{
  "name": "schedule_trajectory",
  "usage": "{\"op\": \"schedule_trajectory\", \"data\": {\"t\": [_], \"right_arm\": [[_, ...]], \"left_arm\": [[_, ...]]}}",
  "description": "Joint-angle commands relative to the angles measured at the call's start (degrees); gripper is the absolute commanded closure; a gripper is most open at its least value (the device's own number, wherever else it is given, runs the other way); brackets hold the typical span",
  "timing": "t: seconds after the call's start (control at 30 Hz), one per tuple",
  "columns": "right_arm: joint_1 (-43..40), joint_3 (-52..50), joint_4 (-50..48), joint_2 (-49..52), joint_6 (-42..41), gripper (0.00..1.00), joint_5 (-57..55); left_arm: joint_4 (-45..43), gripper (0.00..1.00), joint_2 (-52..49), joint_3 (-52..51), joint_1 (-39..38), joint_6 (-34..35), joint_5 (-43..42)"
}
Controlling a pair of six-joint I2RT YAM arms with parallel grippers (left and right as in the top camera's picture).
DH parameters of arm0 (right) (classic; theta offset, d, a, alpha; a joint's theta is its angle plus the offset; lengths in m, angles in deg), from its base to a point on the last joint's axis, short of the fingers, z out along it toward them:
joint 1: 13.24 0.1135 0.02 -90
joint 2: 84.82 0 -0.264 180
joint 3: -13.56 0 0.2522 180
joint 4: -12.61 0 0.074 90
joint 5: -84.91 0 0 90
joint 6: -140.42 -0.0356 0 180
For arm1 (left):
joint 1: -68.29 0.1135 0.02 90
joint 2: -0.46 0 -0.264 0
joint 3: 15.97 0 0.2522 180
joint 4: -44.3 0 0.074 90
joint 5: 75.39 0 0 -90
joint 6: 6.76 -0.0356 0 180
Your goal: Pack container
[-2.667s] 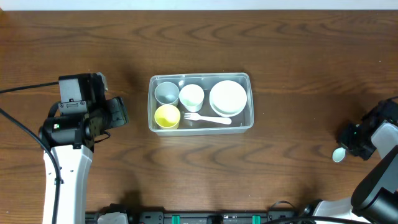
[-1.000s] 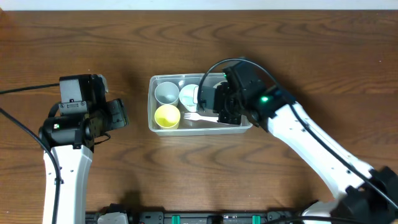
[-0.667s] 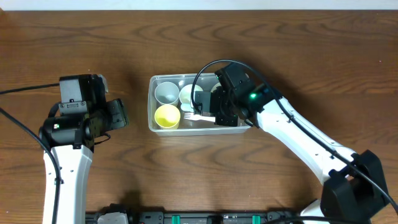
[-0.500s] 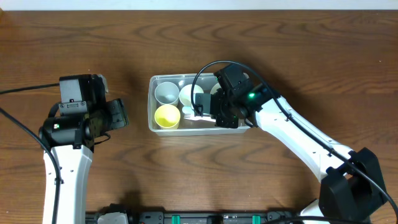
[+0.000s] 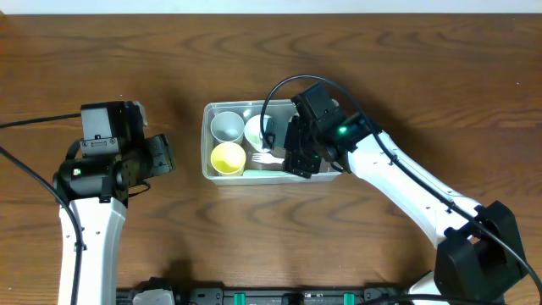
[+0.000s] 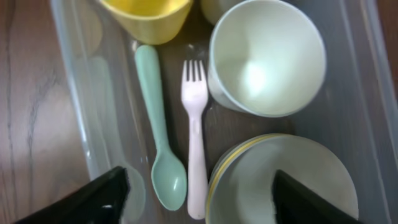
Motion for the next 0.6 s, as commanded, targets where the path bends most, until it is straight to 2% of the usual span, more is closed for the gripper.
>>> {"op": "schedule_trajectory", "data": {"t": [0.0, 0.13, 0.3, 0.33, 0.4, 0.57], "right_arm": [[-0.83, 2.93, -1.53, -1.31, -13.73, 0.17, -3.72], [-6.64, 7.67, -3.76, -4.42, -28.65, 0.1, -11.37], [-18.45, 9.99, -4.04, -7.13, -34.8, 0.06, -11.19], [-20.57, 9.99, -4.39, -7.15, -35.93, 0.04, -11.3], [-25.22, 9.94, -5.46, -7.13, -38.25, 0.01, -11.26], [-34.64, 8.79, -8.24, -7.02, -39.74, 0.01, -10.97]], "left_arm": [[-0.76, 0.38, -0.11, 0.35, 0.24, -0.31, -0.37], [-3.52, 0.38, -0.24, 3.21, 0.24, -0.52, -0.13], [-9.16, 0.38, -1.9, 5.95, 0.13, -0.5, 5.25], [-10.36, 0.02, -2.38, 5.95, 0.13, -0.5, 5.25], [-12.98, 0.02, -3.69, 5.95, 0.13, -0.5, 5.25], [-14.14, 0.02, -6.71, 5.95, 0.07, -0.52, 4.79]]}}
